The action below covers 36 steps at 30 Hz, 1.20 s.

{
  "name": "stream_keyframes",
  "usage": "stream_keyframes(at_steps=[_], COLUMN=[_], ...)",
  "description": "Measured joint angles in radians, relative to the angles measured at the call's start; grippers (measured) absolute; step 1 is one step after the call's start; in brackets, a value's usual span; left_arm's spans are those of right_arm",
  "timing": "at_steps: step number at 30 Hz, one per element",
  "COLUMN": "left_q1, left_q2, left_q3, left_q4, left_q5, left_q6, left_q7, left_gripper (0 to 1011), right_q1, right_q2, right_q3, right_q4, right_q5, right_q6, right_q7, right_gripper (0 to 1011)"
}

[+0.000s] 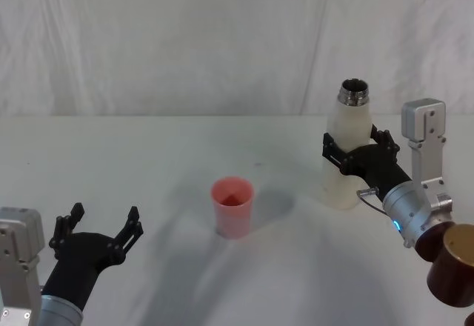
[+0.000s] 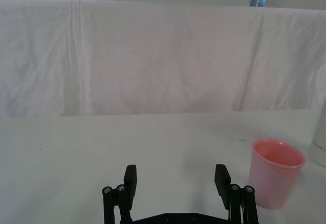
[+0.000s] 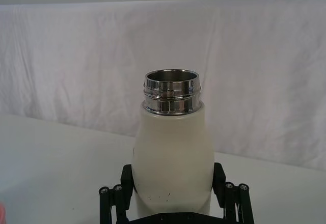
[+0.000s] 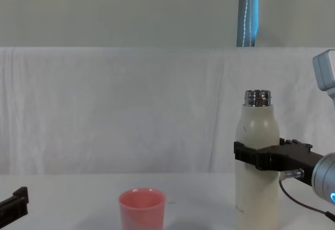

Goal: Grasp the thermos with one hand and pour water into the cup lid.

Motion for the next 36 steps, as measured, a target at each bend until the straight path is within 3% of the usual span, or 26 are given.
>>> stream_keyframes(at_steps=[10, 14, 36], left_q1=[0.0, 0.0, 0.0], left_q2=[0.0, 0.0, 0.0], left_q3=[0.0, 0.0, 0.0], left_q4=[0.0, 0.0, 0.0], left_q5=[0.0, 0.0, 0.0], left_q6=[0.0, 0.0, 0.0], left_q7=[0.0, 0.0, 0.0], left_gripper=[1001, 1001, 1001], right_q1=[0.0, 0.0, -0.001], right_q2=[0.0, 0.0, 0.0], right_q3=[0.0, 0.001, 0.001], right_q4=[0.0, -0.001, -0.002], right_q5=[0.0, 0.0, -0.001], right_q6=[0.0, 0.0, 0.0], right_q7=[0.0, -0.001, -0.001], right_gripper=[950, 1001, 1001])
